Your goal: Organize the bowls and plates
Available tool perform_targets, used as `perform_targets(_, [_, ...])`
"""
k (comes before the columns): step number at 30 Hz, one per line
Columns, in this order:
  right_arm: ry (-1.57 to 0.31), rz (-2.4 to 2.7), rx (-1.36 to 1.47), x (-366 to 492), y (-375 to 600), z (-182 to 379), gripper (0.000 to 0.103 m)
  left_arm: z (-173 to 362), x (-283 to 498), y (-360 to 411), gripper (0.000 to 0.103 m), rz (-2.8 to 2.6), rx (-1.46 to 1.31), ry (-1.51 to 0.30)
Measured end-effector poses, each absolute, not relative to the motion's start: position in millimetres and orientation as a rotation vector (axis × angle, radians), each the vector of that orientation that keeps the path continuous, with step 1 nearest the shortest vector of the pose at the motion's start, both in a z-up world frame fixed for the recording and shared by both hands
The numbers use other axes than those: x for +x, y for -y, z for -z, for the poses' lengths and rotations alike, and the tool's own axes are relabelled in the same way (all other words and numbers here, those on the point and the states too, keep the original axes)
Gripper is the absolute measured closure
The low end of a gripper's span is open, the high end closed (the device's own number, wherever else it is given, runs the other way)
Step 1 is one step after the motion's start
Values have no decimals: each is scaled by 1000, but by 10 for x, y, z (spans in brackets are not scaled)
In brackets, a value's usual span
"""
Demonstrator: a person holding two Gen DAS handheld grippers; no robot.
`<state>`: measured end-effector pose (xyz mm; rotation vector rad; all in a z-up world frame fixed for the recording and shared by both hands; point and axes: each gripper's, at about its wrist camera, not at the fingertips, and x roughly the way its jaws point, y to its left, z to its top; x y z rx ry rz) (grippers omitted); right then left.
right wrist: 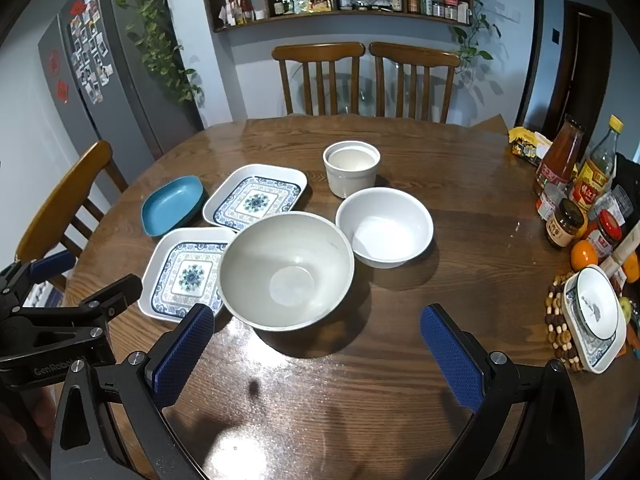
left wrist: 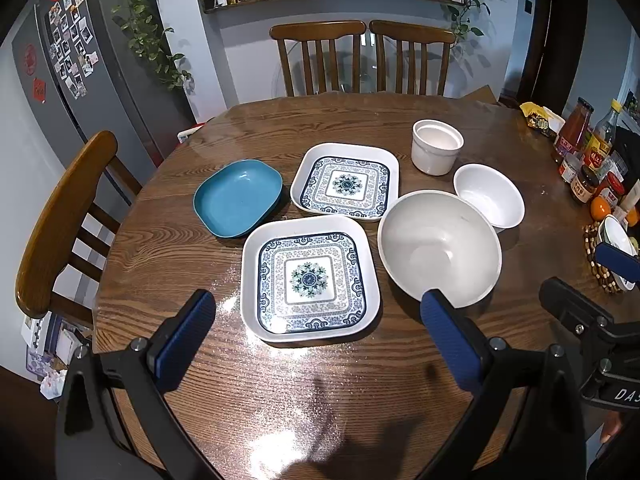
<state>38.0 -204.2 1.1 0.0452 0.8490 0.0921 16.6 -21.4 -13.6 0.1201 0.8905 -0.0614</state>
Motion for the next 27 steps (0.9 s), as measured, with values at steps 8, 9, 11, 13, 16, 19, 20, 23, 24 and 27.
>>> perform_targets(8, [-851,-90,44,376,2042,-9,0,147,170,220,1,63,119,-891])
perform_targets(9, [-850,-91,45,379,2044,-10,0,151,171,220,1,63,120,-892])
perform_targets(11, [-851,-90,44,374,2037,-10,0,149,169,219,1,64,118,-893])
perform_targets(13, [-851,-89,42,376,2039,-11,0,145,169,223,1,64,119,-892])
perform_targets(16, [-851,-85,40,354,2039,-16,0,158,164,225,1,72,118,-890])
perform_targets(19, [-850,-78,39,326,2031,-25,0,173,152,213,1,81,115,-884])
perform_targets(20, [-850,-75,39,312,2033,-27,0,177,147,211,1,86,112,-881])
perform_targets(23, [-850,-69,37,281,2015,-44,0,182,142,181,1,96,104,-879])
perform_targets(24, [-851,-67,37,289,1999,-49,0,180,142,165,1,100,101,-880])
perform_targets(27, [-858,-58,39,273,1968,-47,0,192,150,113,1,110,91,-886])
